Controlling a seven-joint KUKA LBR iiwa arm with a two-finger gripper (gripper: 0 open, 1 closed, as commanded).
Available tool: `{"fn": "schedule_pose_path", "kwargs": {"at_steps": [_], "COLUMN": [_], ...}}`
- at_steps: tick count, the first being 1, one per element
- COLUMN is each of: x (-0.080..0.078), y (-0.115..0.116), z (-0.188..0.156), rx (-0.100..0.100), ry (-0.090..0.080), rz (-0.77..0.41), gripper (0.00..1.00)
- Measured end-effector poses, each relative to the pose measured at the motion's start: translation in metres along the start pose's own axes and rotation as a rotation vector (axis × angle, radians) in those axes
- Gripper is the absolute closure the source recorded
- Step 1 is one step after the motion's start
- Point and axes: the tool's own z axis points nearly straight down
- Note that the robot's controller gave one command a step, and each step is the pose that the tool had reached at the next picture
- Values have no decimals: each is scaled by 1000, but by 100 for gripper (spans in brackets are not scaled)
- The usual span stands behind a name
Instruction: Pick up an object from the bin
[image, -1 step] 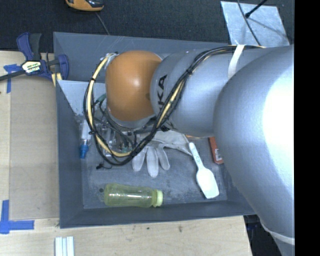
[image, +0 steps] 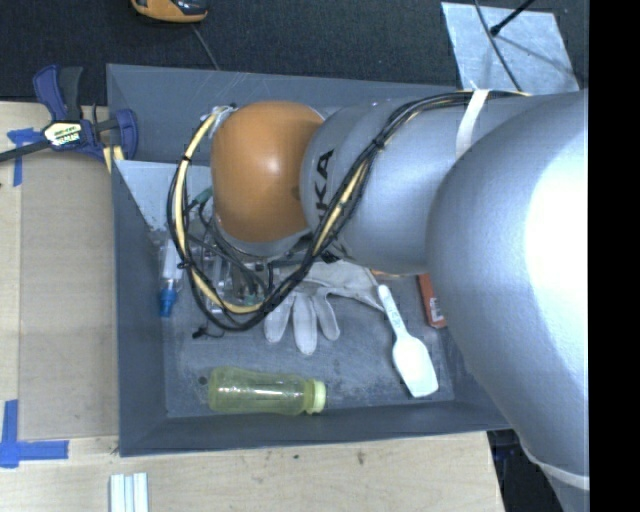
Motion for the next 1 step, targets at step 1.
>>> {"fn": "schedule_pose_path", "kwargs": {"at_steps": [1], "x": [-9], "y": [-18], "z": [19], "rx": [-3], "ry": [-5], "rz": [-80], "gripper": [0]}}
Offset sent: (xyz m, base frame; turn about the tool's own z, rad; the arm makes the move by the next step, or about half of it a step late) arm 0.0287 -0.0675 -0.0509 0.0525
